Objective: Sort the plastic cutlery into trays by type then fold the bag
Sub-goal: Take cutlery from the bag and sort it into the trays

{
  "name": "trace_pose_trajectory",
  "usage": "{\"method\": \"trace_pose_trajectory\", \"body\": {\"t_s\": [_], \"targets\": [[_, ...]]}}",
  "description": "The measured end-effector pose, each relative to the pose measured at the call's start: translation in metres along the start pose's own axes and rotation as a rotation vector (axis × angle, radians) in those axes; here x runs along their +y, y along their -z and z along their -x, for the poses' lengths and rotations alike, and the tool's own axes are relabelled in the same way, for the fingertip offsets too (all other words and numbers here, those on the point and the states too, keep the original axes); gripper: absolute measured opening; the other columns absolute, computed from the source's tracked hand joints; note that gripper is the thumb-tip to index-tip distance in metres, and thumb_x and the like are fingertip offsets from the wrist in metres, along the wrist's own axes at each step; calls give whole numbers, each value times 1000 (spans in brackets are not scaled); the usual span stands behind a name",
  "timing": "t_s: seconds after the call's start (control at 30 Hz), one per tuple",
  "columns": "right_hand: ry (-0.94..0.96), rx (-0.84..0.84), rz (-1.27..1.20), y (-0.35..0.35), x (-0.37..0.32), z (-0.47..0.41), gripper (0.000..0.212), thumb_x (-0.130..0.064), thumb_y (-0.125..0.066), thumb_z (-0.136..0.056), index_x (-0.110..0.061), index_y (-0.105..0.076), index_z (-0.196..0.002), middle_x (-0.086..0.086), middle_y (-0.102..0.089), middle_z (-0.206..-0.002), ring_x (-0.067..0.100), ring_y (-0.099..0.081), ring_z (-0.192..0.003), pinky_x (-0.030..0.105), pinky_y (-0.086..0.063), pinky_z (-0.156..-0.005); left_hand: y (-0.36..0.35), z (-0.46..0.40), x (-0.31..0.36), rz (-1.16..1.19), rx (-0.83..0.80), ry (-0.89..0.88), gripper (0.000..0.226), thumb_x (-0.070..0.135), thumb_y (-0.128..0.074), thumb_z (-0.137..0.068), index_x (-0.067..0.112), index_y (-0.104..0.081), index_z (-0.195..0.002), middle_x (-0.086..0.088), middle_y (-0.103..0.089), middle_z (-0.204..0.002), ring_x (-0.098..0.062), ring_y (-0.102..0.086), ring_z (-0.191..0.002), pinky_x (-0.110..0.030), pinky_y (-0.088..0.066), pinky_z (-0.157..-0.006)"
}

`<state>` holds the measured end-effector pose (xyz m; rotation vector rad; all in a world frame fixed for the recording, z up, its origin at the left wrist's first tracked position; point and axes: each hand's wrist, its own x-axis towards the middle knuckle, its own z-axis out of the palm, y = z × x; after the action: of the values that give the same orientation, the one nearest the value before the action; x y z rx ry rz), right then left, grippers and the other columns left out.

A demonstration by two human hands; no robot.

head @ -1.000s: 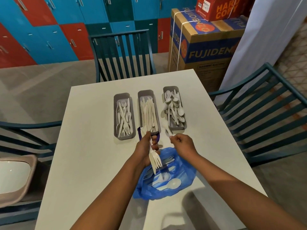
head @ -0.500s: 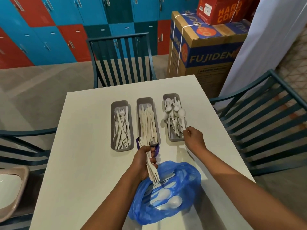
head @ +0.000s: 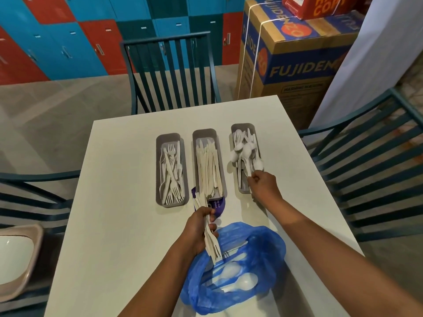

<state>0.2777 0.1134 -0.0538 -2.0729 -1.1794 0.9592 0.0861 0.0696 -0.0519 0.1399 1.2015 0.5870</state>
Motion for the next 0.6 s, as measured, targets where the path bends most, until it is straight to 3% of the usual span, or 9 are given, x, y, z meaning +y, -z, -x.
{"method": "trace_pose_trajectory", "body": {"t_s": [0.1,0.23,0.37,0.5,0.6], "targets": [[27,-5,40,0,-10,-10,22,-11,-54,-90,6,-61,-79,11,-55,-70,22,-52,-67,27,-40,-63,1,0,-1,-15,4,4,22,13,-43,-87,12,-45,-66,2,-37,-43,-10,-31,-30,-17,-26,-36],[28,16,66,1,-19,-24,26,-11,-53,-89,-5,-51,-64,8,-51,-66,25,-51,-67,32,-43,-61,5,-1,-1,-15,-8,-15,18,13,-43,-88,12,-47,-71,2,-40,-48,-9,-31,-32,-17,-25,-37],[27,65,6,-1,-19,-26,29,-12,-51,-90,-9,-47,-61,4,-47,-61,23,-47,-62,26,-38,-58,8,-1,1,-19,8,-23,16,12,-44,-88,11,-49,-73,2,-40,-50,-9,-32,-32,-17,-26,-37],[6,163,-42,8,-16,-27,23,-10,-45,-94,3,-60,-82,10,-55,-73,21,-49,-65,26,-36,-56,10,0,2,-7,6,-12,18,12,-43,-89,11,-49,-72,2,-39,-49,-9,-31,-31,-17,-25,-37],[-35,234,-46,20,-14,-40,25,-10,-44,-94,6,-61,-85,14,-56,-80,24,-51,-76,26,-36,-65,11,0,3,-1,0,-4,18,13,-43,-90,11,-48,-72,3,-39,-48,-8,-31,-31,-17,-24,-37]]}}
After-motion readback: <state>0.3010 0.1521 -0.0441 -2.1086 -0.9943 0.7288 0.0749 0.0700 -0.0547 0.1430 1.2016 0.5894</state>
